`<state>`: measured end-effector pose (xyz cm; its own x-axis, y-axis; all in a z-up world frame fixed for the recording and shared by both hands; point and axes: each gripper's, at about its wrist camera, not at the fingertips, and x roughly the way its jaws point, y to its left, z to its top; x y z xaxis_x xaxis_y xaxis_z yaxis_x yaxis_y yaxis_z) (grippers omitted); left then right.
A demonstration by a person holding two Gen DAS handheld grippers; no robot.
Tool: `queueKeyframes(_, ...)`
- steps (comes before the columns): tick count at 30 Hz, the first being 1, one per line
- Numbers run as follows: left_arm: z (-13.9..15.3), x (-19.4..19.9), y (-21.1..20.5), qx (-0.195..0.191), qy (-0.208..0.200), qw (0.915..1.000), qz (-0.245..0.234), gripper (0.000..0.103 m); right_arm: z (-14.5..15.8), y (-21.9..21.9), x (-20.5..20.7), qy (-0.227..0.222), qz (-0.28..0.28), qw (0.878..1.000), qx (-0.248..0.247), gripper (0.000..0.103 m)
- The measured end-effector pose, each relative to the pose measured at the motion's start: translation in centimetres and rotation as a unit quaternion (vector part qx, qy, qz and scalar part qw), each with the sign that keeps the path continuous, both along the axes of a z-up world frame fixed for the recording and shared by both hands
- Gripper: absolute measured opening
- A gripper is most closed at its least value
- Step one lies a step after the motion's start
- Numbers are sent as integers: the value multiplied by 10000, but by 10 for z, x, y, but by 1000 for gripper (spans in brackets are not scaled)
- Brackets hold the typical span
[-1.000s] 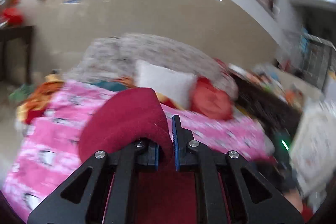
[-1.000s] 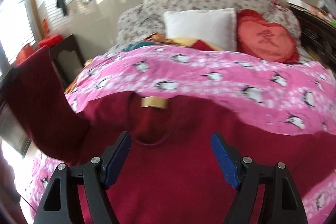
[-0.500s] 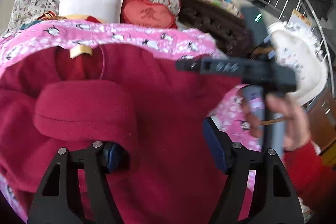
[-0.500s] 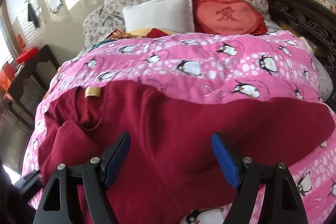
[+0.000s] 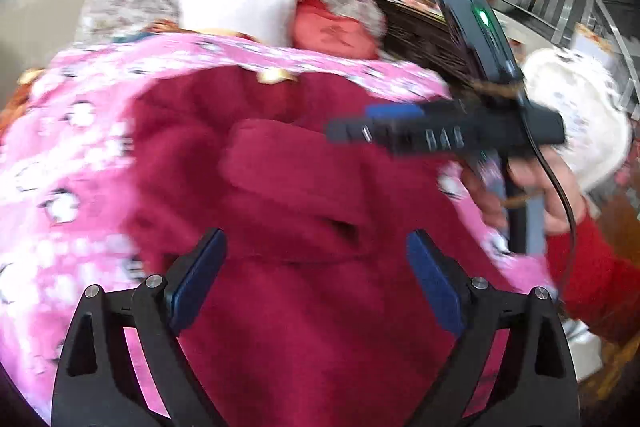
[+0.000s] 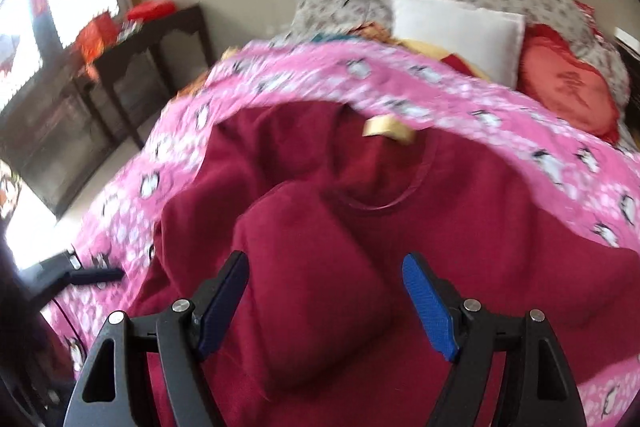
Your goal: Fold small clothes
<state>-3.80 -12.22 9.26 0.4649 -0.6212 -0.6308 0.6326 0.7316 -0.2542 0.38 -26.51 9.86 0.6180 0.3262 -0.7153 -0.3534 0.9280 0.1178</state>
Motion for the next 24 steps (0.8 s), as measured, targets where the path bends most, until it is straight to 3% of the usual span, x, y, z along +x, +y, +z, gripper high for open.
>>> queueKeyframes(4,-6,15,24,84,1,9977,678,92,-26,44,8,241,388,9986,-255,77)
queueKeyframes(7,-17,25,32,119,115,9962,856,92,-45,68,18,139,373,9959,-812,76)
queueKeyframes(8,-20,27,35,153,158,9958,891,92,-53,72,24,155,348,9945,-975,69)
queueKeyframes(9,-21,27,36,182,177,9955,911,92,-59,72,29,165,308,9938,-1058,54)
queueKeyframes(10,-22,26,37,196,176,9953,935,92,-61,67,33,156,275,9942,-1028,50)
queueKeyframes(11,-21,28,38,189,167,9950,962,92,-58,56,35,196,258,9964,-778,40)
queueKeyframes(12,-21,27,40,170,170,9950,973,92,-53,45,34,231,229,9979,-558,19)
queueKeyframes(13,-19,27,42,149,176,9949,979,92,-44,34,33,204,155,9991,-347,9)
queueKeyframes(16,-14,27,48,11,217,9945,1027,92,-8,-11,17,-149,-41,9997,179,8)
queueKeyframes(20,-8,28,45,-203,299,9940,1035,92,21,-71,-21,-522,-395,9972,350,8)
queueKeyframes(22,-8,27,39,-194,267,9943,1018,91,15,-99,-42,-368,-508,9969,464,9)
queueKeyframes(24,-10,27,31,-113,283,9948,975,91,-6,-123,-56,73,-527,9974,486,18)
